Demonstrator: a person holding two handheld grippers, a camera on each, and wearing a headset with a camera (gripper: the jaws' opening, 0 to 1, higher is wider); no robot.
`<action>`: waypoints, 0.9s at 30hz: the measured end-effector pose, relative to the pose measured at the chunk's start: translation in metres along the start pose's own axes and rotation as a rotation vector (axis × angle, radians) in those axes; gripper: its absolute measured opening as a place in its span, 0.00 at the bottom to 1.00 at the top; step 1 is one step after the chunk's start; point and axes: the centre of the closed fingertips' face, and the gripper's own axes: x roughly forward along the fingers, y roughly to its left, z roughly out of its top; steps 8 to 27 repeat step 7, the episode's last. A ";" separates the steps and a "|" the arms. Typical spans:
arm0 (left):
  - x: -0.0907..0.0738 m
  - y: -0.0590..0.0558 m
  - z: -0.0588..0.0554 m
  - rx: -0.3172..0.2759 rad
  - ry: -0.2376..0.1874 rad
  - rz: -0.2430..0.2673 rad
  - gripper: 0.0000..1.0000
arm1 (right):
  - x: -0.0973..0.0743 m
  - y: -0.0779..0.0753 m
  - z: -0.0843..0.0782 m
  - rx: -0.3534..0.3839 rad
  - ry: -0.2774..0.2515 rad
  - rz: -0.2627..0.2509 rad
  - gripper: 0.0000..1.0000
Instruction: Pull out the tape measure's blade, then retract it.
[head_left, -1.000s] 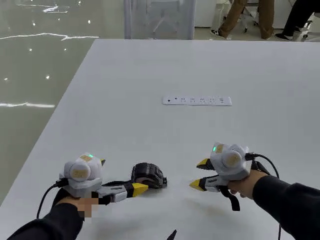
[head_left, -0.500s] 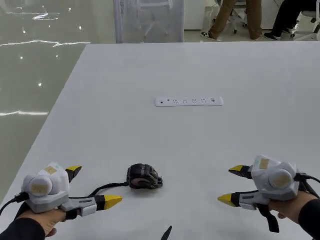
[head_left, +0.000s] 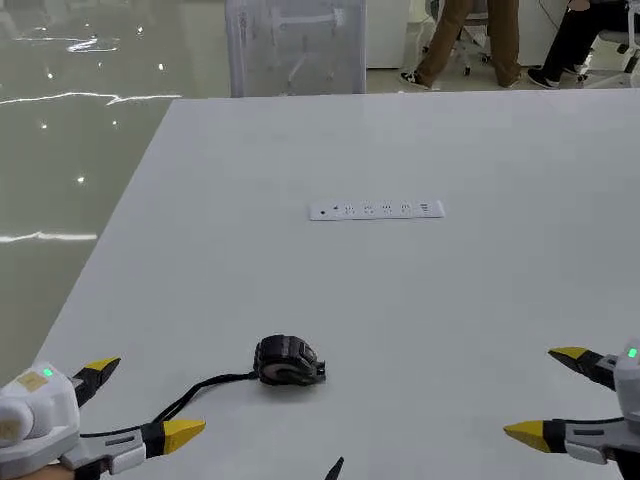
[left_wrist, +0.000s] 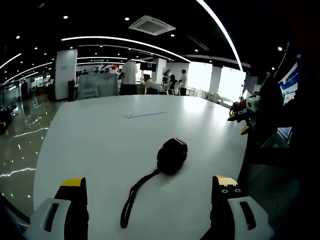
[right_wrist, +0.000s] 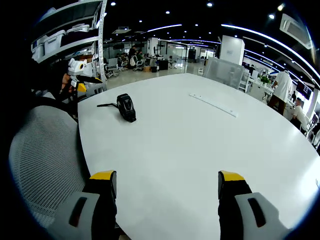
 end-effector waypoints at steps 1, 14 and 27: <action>-0.003 -0.002 0.000 0.011 0.009 -0.003 1.00 | -0.005 0.000 -0.004 0.005 0.009 -0.007 0.82; -0.010 -0.008 -0.003 0.048 0.026 -0.018 1.00 | -0.025 -0.005 -0.006 0.029 -0.010 -0.032 0.93; -0.010 -0.008 -0.003 0.048 0.026 -0.018 1.00 | -0.025 -0.005 -0.006 0.029 -0.010 -0.032 0.93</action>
